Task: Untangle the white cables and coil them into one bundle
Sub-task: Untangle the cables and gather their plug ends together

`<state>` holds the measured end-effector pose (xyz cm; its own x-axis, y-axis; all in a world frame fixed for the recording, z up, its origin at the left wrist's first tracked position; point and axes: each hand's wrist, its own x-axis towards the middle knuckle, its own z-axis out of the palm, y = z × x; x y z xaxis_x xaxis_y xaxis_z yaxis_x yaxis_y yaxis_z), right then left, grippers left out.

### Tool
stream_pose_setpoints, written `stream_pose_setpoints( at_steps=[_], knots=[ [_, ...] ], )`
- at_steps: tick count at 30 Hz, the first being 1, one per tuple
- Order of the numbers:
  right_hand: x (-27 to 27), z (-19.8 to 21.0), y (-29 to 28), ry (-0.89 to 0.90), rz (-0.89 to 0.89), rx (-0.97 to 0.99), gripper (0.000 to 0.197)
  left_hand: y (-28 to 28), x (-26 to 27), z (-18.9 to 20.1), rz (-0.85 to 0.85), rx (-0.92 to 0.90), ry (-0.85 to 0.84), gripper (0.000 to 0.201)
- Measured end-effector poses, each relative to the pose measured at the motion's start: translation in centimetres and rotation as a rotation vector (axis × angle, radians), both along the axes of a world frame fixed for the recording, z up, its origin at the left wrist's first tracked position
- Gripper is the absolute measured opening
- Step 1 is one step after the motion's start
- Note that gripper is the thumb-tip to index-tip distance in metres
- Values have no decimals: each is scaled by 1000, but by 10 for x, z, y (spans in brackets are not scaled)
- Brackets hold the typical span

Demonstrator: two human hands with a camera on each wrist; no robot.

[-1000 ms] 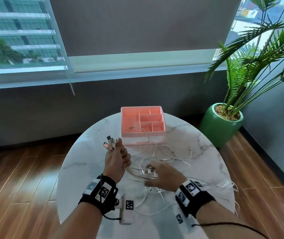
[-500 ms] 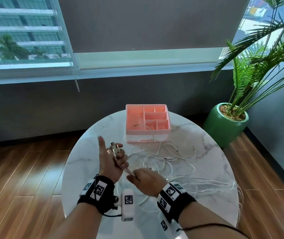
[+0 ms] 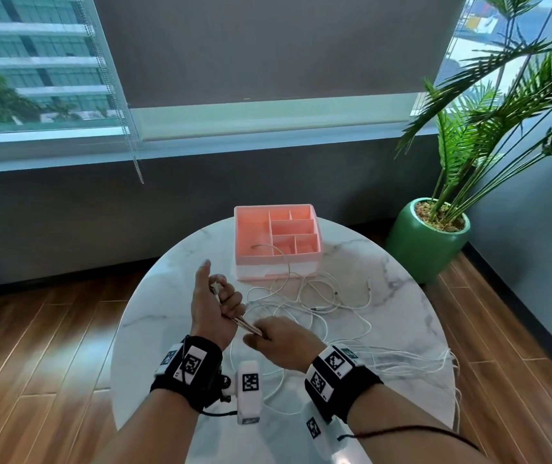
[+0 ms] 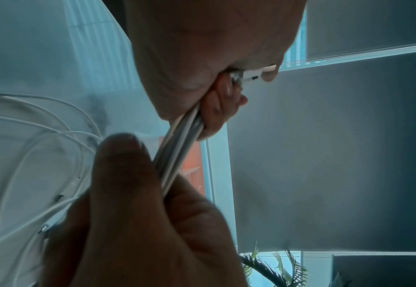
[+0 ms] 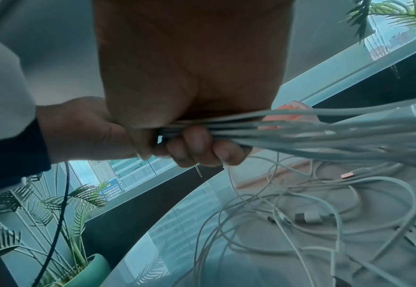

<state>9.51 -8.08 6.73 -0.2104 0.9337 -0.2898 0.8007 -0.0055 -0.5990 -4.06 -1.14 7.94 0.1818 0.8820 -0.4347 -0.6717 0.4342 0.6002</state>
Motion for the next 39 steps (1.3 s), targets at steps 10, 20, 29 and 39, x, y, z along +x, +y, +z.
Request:
stream_pose_setpoints(
  at_steps=[10, 20, 29, 39],
  knots=[
    [-8, 0, -8, 99, -33, 121, 42, 0, 0, -3, -1, -9, -19, 39],
    [-1, 16, 4, 197, -129, 258, 36, -12, 3, -1, -343, 147, 79, 47],
    [-2, 9, 4, 163, -104, 223, 35, -10, 4, 6, -348, 146, 64, 29],
    [20, -28, -15, -90, -4, 176, 42, 3, -5, -4, 16, -17, 29, 33]
  ],
)
